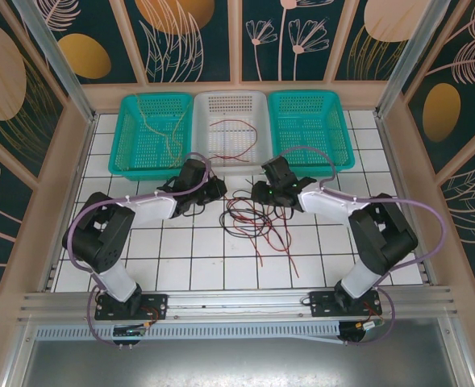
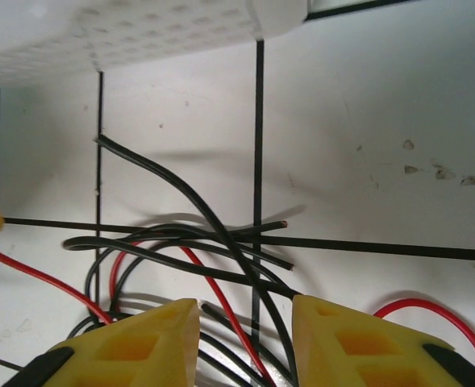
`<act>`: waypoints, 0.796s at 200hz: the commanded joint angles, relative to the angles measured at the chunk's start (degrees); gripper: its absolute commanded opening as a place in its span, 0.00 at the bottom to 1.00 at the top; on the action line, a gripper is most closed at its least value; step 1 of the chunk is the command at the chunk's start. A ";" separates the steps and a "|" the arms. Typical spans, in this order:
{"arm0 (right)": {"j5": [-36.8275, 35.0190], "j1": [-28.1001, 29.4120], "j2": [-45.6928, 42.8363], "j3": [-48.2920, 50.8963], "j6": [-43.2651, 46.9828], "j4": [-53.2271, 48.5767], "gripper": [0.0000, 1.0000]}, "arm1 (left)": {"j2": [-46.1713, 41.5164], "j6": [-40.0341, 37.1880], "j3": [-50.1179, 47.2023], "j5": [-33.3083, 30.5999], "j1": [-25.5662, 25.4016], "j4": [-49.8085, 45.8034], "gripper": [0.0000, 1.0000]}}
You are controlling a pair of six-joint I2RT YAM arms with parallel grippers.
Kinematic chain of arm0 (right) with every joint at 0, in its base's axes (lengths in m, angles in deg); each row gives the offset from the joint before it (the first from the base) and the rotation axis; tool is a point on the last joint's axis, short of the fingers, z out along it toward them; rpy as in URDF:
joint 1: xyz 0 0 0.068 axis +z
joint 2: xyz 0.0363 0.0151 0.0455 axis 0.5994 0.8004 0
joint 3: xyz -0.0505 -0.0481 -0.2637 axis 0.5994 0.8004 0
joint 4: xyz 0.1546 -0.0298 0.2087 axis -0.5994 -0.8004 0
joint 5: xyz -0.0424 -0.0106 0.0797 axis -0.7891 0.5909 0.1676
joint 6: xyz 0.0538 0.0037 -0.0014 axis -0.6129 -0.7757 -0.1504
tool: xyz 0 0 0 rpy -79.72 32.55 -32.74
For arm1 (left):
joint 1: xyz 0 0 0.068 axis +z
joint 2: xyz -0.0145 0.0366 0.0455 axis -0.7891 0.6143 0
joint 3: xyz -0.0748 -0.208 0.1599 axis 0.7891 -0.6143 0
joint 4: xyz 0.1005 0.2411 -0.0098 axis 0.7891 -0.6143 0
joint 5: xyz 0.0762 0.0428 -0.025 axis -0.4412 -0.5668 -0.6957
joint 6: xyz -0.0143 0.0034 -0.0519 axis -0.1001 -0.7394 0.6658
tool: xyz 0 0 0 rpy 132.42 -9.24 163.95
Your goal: Untangle the cables
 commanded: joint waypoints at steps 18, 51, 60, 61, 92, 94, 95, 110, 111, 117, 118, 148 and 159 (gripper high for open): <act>-1.14 -0.72 -3.41 1.44 1.01 0.58 0.33 | -5.31 -0.69 4.82 1.40 -0.29 -5.20 0.01; -0.28 -1.03 -1.01 0.56 1.51 1.27 0.31 | -7.50 -4.60 16.64 -2.78 -0.22 -15.45 0.00; -0.17 -1.03 -0.18 0.02 1.60 1.40 0.31 | -6.57 -5.38 20.07 -3.19 -0.02 -16.94 0.00; -0.17 -1.03 -0.10 -0.02 1.61 1.44 0.31 | -6.47 -5.50 20.52 -3.21 -0.02 -17.09 0.00; 0.16 -1.08 2.73 -1.86 2.06 2.09 0.31 | -0.58 -7.10 32.09 -3.98 1.89 -20.10 0.00; 0.17 -1.08 2.97 -2.00 2.06 2.05 0.31 | -0.22 -7.09 32.71 -4.05 2.08 -20.13 0.00; 0.18 -1.06 3.05 -2.08 2.11 2.03 0.31 | -0.05 -7.10 32.99 -4.07 2.17 -20.13 0.00; 0.18 -0.92 4.55 -3.19 2.40 1.29 0.32 | 3.29 -6.24 36.42 -4.12 3.79 -18.54 0.00; 0.18 -0.93 4.59 -3.20 2.41 1.30 0.32 | 3.47 -6.19 36.65 -4.11 3.95 -18.42 0.00; 0.26 -0.86 4.94 -3.30 2.47 1.30 0.33 | 4.81 -5.54 37.92 -3.89 4.79 -17.72 0.00; 0.26 -0.90 5.01 -3.26 2.49 1.30 0.33 | 5.02 -5.49 38.06 -3.82 4.89 -17.61 0.00; 0.56 -0.93 5.72 -3.38 2.59 1.65 0.36 | 12.58 -5.87 46.32 -2.52 6.76 -16.02 0.00; 0.62 -0.88 6.08 -3.66 2.63 1.52 0.35 | 15.13 -6.68 49.31 -2.85 6.79 -16.46 0.02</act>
